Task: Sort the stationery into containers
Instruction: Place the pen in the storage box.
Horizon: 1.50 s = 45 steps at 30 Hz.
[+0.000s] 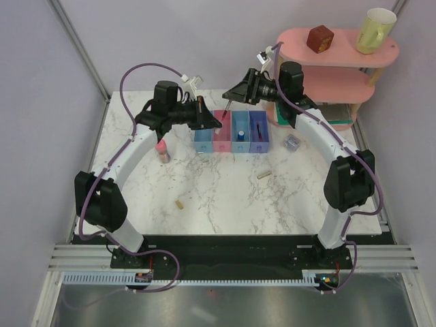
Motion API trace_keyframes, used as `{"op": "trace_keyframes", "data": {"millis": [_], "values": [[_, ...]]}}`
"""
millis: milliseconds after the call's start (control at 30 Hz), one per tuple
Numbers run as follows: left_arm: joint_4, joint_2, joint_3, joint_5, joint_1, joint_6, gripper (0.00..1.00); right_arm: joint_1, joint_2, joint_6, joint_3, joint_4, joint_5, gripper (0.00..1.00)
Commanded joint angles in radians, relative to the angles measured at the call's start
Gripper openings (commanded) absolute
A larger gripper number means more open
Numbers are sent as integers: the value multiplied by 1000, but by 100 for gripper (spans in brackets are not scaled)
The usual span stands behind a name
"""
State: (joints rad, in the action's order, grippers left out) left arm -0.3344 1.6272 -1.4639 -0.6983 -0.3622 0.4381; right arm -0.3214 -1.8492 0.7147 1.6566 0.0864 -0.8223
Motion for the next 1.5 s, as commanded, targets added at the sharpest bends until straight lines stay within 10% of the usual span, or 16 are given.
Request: {"op": "trace_keyframes", "data": {"millis": [0, 733, 967, 1200, 1467], "values": [[51, -18, -50, -33, -3, 19, 2, 25, 65, -84, 34, -16, 64, 66], [54, -26, -78, -43, -4, 21, 2, -10, 15, -110, -21, 9, 84, 68], [55, -26, -75, -46, -3, 19, 2, -31, 2, -70, -17, 41, 84, 28], [57, -20, -58, -53, -6, 11, 79, -41, 21, -63, -20, 41, 94, 0], [17, -44, -38, -46, -9, -51, 100, -41, 28, -222, 5, -125, 210, 0]]}}
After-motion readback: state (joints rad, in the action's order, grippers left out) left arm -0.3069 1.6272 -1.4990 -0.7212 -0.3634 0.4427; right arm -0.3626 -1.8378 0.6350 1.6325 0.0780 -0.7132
